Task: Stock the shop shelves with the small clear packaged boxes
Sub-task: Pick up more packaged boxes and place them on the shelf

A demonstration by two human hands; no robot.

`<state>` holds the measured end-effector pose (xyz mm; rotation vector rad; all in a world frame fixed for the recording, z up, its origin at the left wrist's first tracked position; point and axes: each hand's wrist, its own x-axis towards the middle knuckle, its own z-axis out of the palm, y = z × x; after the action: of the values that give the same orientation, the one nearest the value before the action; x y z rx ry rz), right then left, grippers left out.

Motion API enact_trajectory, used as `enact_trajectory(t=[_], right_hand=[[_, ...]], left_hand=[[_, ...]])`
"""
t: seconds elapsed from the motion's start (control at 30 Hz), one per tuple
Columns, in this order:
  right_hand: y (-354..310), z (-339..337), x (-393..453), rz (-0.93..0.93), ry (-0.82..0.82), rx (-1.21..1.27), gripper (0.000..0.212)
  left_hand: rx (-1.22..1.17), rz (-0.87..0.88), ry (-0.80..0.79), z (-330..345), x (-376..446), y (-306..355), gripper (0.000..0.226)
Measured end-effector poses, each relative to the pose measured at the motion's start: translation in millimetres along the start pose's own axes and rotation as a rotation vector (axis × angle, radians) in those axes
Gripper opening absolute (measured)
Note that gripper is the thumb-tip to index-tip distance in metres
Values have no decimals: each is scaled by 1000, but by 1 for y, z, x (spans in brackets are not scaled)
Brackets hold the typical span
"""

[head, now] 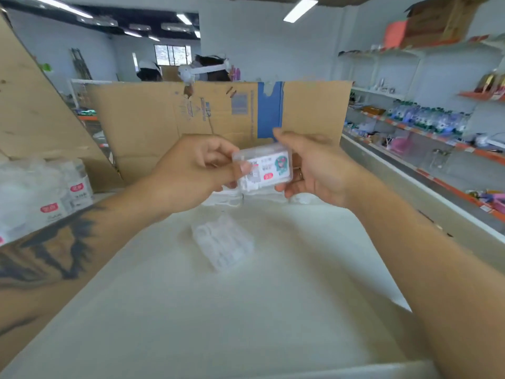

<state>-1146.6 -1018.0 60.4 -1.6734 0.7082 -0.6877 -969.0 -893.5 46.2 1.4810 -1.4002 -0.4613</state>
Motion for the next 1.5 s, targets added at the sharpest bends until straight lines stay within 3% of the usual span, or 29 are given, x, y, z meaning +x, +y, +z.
enact_trajectory(t=[0.1,0.23,0.6,0.83,0.97,1.07,1.17,1.37,1.5], right_hand=[[-3,11,2,-66,39,117,39],[-5,27,-7,-197,128,275,18],[1,47,-18,-295,264,248,42],[0,54,-26,-254,179,11,55],[-7,35,-28,-287,165,-122,54],[-17,2,-32,-305,249,-482,65],[-29,-34,-36,-187,275,-887,69],[-18,-74,-28,128,243,-1248,76],[-3,-79,-22,194,224,-1338,75]], left_hand=[[-103,-44,73,-6,-5,0,22],[-216,-95,103,-6,-14,5,12],[-198,-98,127,1,-20,3,25],[55,99,174,15,-22,-11,41],[290,156,76,17,-22,-15,39],[631,156,-27,18,-26,-13,55],[805,139,-108,23,-28,-12,71],[840,153,-271,28,-34,-8,83],[776,191,-358,28,-42,1,75]])
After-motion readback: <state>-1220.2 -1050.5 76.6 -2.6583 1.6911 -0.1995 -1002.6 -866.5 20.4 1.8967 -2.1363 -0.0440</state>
